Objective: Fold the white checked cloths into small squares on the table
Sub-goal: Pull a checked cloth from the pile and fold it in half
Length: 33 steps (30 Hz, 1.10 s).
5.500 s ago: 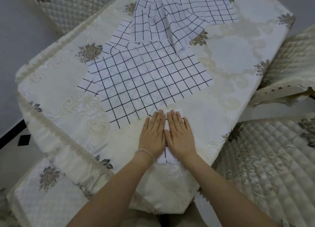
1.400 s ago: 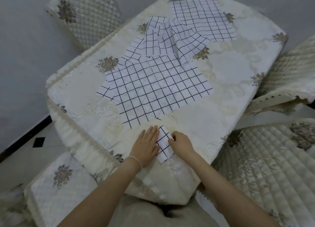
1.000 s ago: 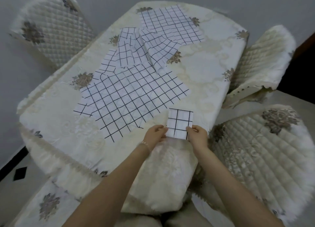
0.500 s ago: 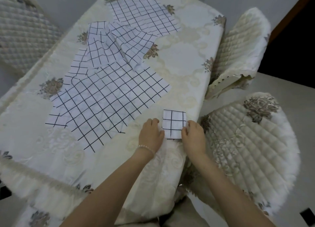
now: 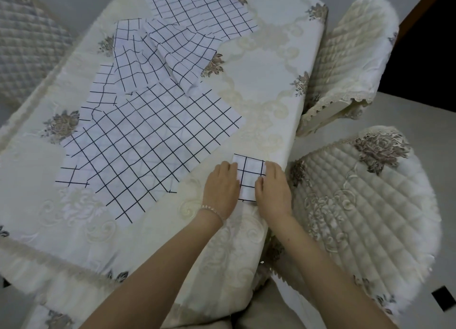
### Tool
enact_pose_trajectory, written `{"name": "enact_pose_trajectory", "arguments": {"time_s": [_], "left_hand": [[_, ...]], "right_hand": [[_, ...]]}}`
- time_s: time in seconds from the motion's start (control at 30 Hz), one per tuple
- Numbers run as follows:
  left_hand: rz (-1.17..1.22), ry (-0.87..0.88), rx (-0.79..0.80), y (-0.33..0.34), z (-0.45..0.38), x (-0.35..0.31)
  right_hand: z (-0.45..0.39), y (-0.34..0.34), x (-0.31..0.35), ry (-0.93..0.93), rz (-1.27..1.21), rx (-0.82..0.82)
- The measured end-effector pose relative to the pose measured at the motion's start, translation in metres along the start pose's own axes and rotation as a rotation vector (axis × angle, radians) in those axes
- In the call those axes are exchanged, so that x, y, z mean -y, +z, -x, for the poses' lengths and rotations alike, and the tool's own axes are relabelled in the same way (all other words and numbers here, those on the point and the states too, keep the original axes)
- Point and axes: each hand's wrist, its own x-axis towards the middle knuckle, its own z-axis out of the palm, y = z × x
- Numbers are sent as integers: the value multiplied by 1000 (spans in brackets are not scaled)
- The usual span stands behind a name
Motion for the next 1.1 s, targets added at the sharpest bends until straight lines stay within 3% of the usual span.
{"name": "enact_pose_trajectory", "arguments": {"time_s": [0.13, 0.3, 0.8, 0.93, 1.1], "left_hand": [[-164, 230, 130, 16, -8, 3], [-178, 126, 281, 35, -3, 9], [-53, 89, 309, 24, -6, 9], [65, 108, 221, -3, -5, 29], [122, -28, 96, -34, 19, 91]], "right_hand": [[-8, 18, 6, -148, 107, 93], [-8, 32, -14, -168, 226, 176], [-9, 23, -10, -142, 213, 252], [-8, 15, 9, -148, 182, 179], [6, 21, 60, -177, 64, 181]]}}
